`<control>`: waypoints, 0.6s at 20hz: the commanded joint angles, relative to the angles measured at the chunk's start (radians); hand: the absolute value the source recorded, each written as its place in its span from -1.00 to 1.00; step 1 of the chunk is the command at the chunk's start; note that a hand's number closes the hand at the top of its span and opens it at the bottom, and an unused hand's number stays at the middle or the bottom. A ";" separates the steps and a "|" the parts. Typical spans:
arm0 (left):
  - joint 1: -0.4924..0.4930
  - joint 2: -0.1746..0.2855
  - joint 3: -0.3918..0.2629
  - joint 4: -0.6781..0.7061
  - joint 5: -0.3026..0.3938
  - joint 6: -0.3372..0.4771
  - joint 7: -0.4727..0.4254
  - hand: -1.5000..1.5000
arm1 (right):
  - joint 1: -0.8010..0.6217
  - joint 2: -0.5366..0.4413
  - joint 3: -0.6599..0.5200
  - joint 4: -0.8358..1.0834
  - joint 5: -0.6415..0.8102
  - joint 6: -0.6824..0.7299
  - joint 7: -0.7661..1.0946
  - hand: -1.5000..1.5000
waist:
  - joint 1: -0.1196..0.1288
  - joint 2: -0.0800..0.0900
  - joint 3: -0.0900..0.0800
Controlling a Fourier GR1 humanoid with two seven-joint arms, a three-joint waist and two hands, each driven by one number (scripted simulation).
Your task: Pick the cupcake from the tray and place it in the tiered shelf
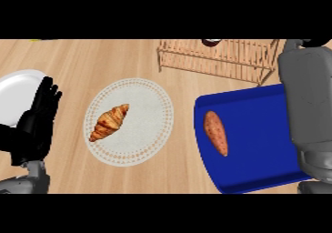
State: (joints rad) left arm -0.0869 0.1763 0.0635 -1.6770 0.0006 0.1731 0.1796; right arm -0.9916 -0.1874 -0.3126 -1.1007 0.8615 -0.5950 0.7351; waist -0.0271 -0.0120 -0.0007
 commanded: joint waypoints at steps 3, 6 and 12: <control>0.004 -0.028 -0.024 -0.015 -0.039 0.037 0.010 0.00 | 0.224 -0.066 -0.008 -0.384 -0.038 0.170 0.139 -1.00 | -0.015 -0.003 0.001; 0.075 -0.003 0.011 -0.024 0.015 -0.024 -0.030 0.00 | 0.355 -0.059 0.013 -0.624 -0.066 0.265 0.203 -1.00 | -0.008 -0.003 0.000; -0.013 0.024 0.057 0.045 0.037 -0.046 -0.050 0.00 | 0.587 -0.107 -0.074 -0.937 -0.269 0.412 0.216 -1.00 | -0.003 0.006 0.001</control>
State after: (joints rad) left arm -0.0583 0.1785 0.0860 -1.6816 0.0193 0.1487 0.1550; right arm -0.5436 -0.2804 -0.3538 -1.8376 0.6863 -0.2761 0.9133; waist -0.0294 -0.0097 -0.0003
